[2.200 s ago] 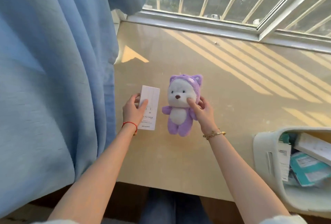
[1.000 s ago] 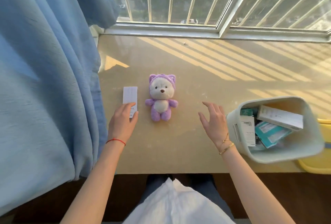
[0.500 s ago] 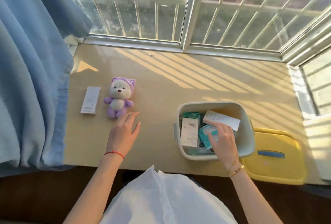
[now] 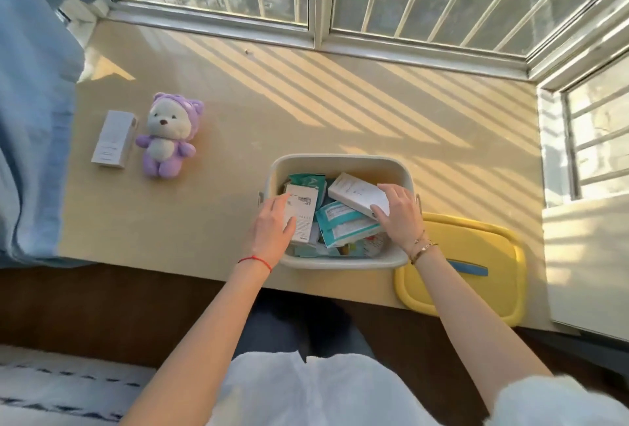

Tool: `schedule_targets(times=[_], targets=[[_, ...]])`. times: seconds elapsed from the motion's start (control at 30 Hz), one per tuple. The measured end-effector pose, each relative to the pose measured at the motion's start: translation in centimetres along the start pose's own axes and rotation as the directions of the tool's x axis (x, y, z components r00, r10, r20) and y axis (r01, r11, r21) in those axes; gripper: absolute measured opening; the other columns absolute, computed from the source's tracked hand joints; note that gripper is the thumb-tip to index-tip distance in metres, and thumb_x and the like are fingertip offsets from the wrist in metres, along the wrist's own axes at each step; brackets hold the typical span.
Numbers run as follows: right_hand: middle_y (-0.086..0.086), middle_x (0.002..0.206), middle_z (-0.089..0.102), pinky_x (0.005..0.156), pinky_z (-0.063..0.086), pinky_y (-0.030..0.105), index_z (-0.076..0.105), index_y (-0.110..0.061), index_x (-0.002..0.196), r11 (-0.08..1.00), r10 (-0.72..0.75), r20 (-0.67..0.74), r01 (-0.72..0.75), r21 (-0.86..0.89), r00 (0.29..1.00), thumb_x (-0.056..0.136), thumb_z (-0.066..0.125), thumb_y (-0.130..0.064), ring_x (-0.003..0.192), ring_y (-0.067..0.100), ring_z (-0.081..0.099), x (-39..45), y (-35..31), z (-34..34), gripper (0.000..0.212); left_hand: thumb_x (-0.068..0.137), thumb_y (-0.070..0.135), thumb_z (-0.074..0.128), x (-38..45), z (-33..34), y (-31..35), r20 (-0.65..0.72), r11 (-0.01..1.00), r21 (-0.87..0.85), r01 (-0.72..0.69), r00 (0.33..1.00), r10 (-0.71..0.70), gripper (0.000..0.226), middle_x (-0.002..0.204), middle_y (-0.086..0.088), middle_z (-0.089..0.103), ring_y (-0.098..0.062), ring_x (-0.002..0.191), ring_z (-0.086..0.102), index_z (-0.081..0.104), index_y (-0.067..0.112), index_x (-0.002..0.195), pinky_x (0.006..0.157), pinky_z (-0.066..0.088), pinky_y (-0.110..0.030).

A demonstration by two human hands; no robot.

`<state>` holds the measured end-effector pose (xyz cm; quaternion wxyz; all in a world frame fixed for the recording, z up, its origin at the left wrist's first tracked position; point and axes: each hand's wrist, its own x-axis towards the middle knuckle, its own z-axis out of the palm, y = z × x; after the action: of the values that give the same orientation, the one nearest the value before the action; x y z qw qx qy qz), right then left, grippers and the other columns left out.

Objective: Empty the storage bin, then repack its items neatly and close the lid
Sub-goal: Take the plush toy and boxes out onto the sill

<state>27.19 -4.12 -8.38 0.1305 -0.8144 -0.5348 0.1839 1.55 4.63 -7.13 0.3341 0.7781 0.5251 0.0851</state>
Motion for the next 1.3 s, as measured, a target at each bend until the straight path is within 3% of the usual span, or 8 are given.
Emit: schedule_targets(times=[0.17,0.33,0.53,0.7,0.87,1.07,1.23,1.3], targets=[[0.011,0.132,0.055,0.110,0.037,0.036,0.048,-0.006,0.134,1.000,0.002,0.083,-0.002,-0.007,0.997,0.091,0.061,-0.029,0.126,0.026,0.046,3.9,1.7,2.5,0.051,0.089,0.023,0.058,3.1,4.6,-0.8,0.070,0.989,0.036,0.147,0.986,-0.149,0.063,0.138,-0.007,0.040,-0.020,0.120,0.044,0.028,0.015,0.144,0.095,0.045,-0.036],[0.011,0.135,0.051,0.108,0.039,0.037,0.042,-0.007,0.138,0.997,0.072,0.188,-0.067,-0.033,0.980,0.090,0.058,-0.044,0.126,0.025,0.046,6.5,3.3,4.7,0.063,0.089,0.026,0.060,5.9,7.8,-2.2,0.133,0.956,0.111,0.273,0.949,-0.286,0.079,0.151,-0.012,0.026,-0.026,0.139,0.025,0.013,0.011,0.149,0.114,0.025,-0.041],[0.009,0.118,0.058,0.094,0.043,0.034,0.054,-0.011,0.124,0.996,0.084,0.228,-0.077,-0.042,0.970,0.090,0.055,-0.050,0.110,0.024,0.051,6.7,4.2,5.1,0.053,0.083,0.023,0.068,6.1,9.6,-2.3,0.130,0.912,0.097,0.398,0.904,-0.408,0.095,0.150,-0.014,0.027,-0.029,0.137,0.031,0.002,0.013,0.151,0.114,0.027,-0.045],[0.004,0.108,0.060,0.078,0.049,0.030,0.049,-0.015,0.114,0.985,0.142,0.161,-0.155,0.070,0.977,0.084,0.066,-0.043,0.096,0.020,0.055,5.0,3.3,4.9,0.045,0.078,0.017,0.074,5.4,9.6,-2.2,0.059,0.906,0.071,0.418,0.905,-0.422,0.096,0.143,-0.013,0.030,-0.032,0.121,0.050,0.010,0.012,0.150,0.100,0.042,-0.045],[0.004,0.117,0.052,0.086,0.045,0.024,0.048,-0.010,0.125,0.916,0.240,0.148,-0.274,0.292,0.960,0.082,0.072,-0.036,0.105,0.016,0.052,3.5,2.3,4.8,0.055,0.075,0.015,0.077,4.8,8.7,-1.9,0.033,0.926,-0.021,0.377,0.926,-0.376,0.082,0.134,-0.009,0.036,-0.027,0.121,0.047,0.030,0.011,0.143,0.104,0.041,-0.042],[-0.004,0.111,0.057,0.066,0.053,0.016,0.048,-0.018,0.123,0.772,0.330,0.207,-0.390,0.501,0.921,0.085,0.068,-0.039,0.093,0.006,0.062,1.1,0.3,3.5,0.048,0.079,0.015,0.073,3.4,5.9,-1.1,0.112,0.895,-0.264,0.361,0.933,-0.343,0.075,0.130,-0.005,0.053,-0.018,0.120,0.049,0.035,0.022,0.143,0.101,0.046,-0.044],[-0.014,0.105,0.060,0.059,0.054,0.013,0.045,-0.028,0.118,0.673,0.326,0.187,-0.366,0.643,0.927,0.085,0.067,-0.041,0.091,0.003,0.066,-1.1,-2.8,1.5,0.042,0.079,0.018,0.075,1.0,1.6,0.0,0.014,0.855,-0.426,0.297,0.947,-0.322,0.071,0.120,0.011,0.057,-0.003,0.100,0.055,0.040,0.028,0.139,0.080,0.050,-0.020],[-0.012,0.106,0.061,0.060,0.055,0.013,0.045,-0.027,0.117,0.641,0.322,0.170,-0.347,0.685,0.931,0.085,0.068,-0.039,0.092,0.004,0.066,-1.9,-4.2,0.8,0.041,0.078,0.021,0.075,-0.1,-0.4,0.2,-0.014,0.829,-0.485,0.278,0.946,-0.325,0.070,0.116,0.016,0.056,-0.003,0.097,0.058,0.041,0.029,0.139,0.077,0.052,-0.019]])
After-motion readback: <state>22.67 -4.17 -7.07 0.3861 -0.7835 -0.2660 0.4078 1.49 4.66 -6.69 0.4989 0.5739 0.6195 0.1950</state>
